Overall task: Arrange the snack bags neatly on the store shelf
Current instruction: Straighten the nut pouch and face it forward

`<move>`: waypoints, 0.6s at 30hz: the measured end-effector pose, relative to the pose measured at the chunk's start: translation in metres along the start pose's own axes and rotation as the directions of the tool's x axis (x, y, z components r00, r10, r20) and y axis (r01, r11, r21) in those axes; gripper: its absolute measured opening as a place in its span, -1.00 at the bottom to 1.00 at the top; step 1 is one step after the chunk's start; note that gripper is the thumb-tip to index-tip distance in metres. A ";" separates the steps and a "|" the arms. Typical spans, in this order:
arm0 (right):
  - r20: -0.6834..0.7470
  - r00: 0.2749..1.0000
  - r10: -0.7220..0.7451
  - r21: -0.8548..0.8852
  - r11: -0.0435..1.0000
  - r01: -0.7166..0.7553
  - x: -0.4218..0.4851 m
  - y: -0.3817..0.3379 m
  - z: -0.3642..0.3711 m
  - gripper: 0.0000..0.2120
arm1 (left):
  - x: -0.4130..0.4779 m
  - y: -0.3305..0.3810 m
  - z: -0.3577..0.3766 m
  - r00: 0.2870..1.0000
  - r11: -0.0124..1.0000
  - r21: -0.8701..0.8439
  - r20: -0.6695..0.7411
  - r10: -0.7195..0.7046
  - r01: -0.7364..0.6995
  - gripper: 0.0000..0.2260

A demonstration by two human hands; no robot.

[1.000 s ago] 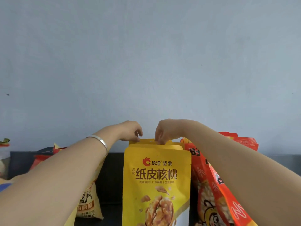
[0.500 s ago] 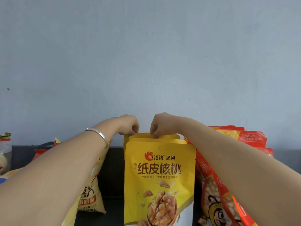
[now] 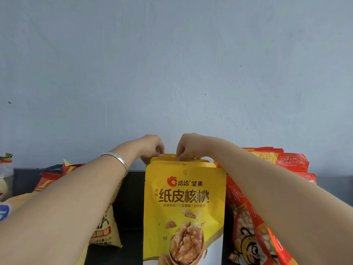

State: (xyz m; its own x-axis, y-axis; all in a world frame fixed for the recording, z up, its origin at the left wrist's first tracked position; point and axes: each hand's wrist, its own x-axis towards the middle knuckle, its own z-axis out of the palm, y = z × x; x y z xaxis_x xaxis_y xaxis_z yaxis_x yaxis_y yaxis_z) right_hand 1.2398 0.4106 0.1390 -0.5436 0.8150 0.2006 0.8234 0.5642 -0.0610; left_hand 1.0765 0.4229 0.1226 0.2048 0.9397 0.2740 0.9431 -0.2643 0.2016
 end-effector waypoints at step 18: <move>0.115 0.993 -0.041 0.024 0.999 0.038 -0.041 -0.009 -0.027 -0.90 | -0.044 0.026 -0.020 0.992 0.992 -0.020 0.016 0.123 -0.123 -0.83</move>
State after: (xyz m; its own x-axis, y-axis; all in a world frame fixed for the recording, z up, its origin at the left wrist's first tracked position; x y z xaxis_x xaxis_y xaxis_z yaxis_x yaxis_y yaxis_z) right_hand 1.2588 0.3682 0.1581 -0.5919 0.8011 0.0889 0.7978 0.5980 -0.0770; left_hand 1.0866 0.3707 0.1341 0.3233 0.9035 0.2814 0.9054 -0.3818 0.1857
